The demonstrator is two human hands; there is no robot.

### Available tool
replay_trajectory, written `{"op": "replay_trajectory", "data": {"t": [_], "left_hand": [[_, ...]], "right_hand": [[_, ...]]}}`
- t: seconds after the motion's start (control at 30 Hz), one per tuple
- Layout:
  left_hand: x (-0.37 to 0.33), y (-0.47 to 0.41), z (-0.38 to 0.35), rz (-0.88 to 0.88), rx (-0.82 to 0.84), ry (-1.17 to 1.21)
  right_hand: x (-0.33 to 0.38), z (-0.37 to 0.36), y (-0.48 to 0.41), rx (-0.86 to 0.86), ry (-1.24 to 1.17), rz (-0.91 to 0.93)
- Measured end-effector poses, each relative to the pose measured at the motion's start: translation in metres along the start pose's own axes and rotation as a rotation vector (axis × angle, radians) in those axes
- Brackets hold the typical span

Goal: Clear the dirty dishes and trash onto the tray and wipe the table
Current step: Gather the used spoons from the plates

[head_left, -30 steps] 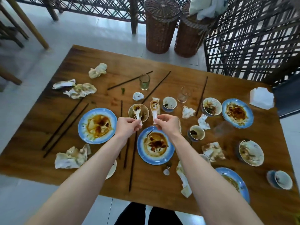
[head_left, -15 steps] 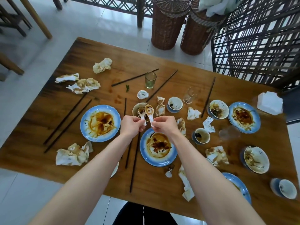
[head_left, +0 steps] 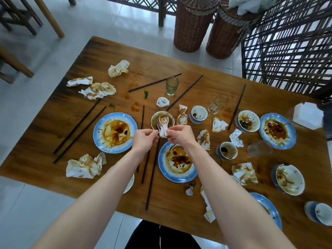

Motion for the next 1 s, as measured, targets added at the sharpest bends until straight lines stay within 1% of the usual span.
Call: {"op": "replay_trajectory", "data": {"t": [0.33,0.4,0.53,0.73,1.0], "left_hand": [[0.001,0.004,-0.007,-0.002,0.060,0.054],[0.003,0.005,-0.008,-0.001,0.053,0.056],[0.012,0.011,-0.006,0.017,-0.001,0.050],[0.032,0.023,-0.006,0.057,-0.032,-0.042],[0.047,0.046,-0.012,0.062,-0.048,-0.114]], "right_hand": [[0.000,-0.002,0.001,0.002,0.014,0.041],[-0.001,-0.001,0.005,-0.019,0.010,0.051],[-0.015,0.012,0.015,-0.124,-0.069,0.049],[-0.045,0.030,0.035,-0.241,-0.123,0.063],[-0.065,0.044,0.058,-0.248,-0.129,0.079]]}}
Point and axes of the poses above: each hand's wrist, its own y-axis away from the middle knuckle, its own z-axis out of the back of the hand, x = y × z, the point moved 6 cm from there along -y, towards the middle knuckle, and after that the axes turned 4 degrees about -z, right-handed, at the moved point
